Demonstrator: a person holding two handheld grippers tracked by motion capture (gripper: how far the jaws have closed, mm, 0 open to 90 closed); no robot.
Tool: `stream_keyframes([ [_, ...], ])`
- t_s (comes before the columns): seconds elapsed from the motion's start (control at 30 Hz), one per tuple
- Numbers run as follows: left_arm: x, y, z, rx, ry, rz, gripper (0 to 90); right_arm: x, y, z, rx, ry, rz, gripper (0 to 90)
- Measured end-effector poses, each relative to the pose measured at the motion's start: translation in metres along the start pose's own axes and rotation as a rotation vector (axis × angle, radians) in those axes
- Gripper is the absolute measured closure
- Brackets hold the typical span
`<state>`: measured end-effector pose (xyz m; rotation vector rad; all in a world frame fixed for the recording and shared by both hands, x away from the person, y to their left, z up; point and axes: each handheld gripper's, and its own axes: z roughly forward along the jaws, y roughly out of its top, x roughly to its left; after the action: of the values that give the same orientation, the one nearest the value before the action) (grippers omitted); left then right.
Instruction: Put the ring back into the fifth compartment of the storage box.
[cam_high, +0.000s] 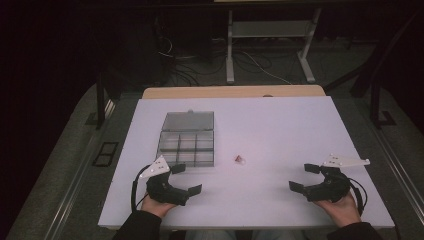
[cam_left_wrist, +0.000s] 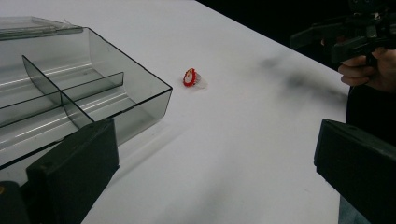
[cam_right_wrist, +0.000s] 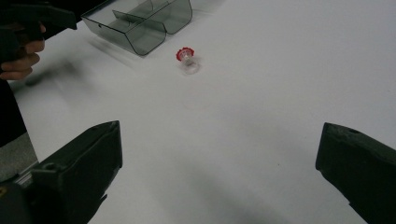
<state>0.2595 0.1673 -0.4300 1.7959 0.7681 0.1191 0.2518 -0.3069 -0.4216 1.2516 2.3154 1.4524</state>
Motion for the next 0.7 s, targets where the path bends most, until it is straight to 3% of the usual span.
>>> stream_keyframes([
  [0.7,0.0003,-0.0004,0.0009,-0.002,-0.008,-0.007,0.0,0.0003,-0.0002,0.0011,0.026,0.004,-0.008,0.0],
])
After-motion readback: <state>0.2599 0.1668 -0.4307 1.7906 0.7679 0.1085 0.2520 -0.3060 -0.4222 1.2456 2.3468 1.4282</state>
